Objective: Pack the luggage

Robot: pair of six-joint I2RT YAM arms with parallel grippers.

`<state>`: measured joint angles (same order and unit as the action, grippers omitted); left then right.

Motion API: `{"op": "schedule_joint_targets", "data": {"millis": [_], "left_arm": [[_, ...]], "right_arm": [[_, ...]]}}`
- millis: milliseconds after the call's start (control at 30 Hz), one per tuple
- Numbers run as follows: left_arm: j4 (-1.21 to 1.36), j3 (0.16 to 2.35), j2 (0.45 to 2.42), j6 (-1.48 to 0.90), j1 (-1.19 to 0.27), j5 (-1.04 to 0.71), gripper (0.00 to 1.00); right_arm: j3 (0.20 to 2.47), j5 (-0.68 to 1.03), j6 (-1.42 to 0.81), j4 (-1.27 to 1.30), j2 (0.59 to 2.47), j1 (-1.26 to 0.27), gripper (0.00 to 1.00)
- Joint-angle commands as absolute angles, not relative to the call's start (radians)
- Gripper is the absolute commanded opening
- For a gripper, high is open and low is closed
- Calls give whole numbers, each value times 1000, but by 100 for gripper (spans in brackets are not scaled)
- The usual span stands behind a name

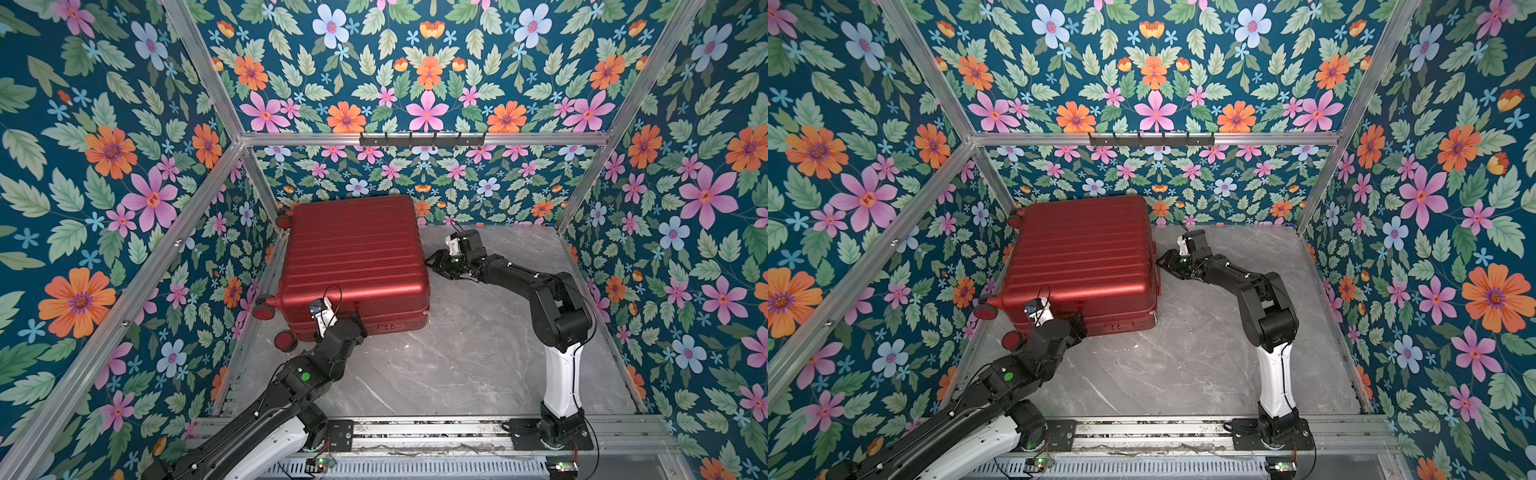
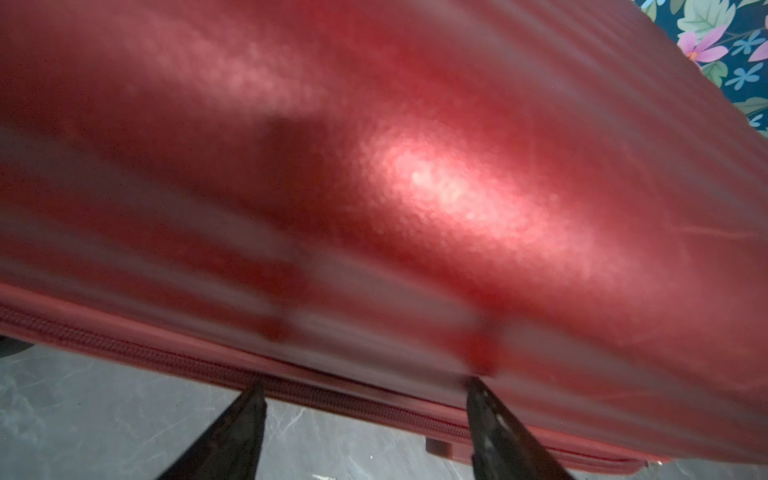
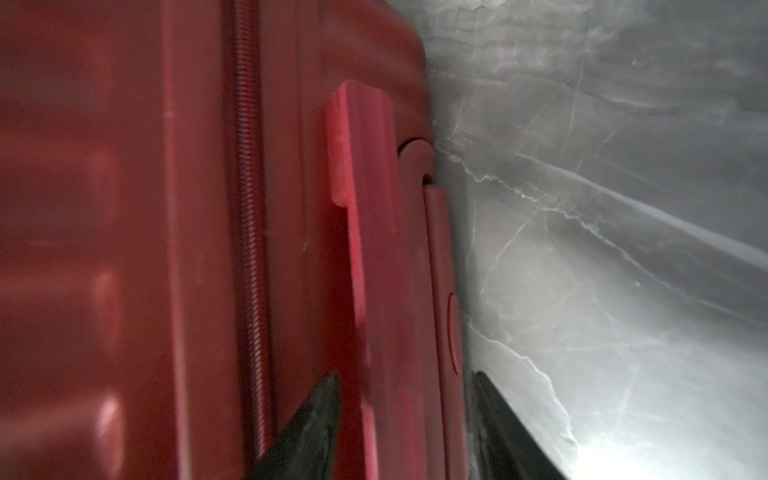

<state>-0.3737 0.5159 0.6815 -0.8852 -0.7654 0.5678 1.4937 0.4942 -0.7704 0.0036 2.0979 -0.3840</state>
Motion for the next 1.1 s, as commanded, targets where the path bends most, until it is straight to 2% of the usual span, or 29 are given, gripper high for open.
{"op": "schedule_joint_targets", "data": {"millis": [0, 133, 300, 433, 833, 1067], "left_arm": [[-362, 514, 680, -888, -763, 582, 76], [-364, 512, 680, -889, -762, 592, 76], [-348, 508, 683, -875, -746, 599, 76], [-301, 509, 710, -839, -713, 575, 76], [-38, 557, 951, -721, -581, 412, 76], [122, 612, 1128, -678, -501, 301, 75]], "right_arm": [[1524, 501, -751, -25, 2129, -390, 49], [1553, 486, -750, -31, 2167, -393, 40], [1504, 479, -775, 23, 2160, -391, 14], [1374, 470, -800, 100, 2076, -393, 0], [788, 384, -943, 348, 1686, -426, 0], [635, 143, -1033, 313, 1462, -665, 0]]}}
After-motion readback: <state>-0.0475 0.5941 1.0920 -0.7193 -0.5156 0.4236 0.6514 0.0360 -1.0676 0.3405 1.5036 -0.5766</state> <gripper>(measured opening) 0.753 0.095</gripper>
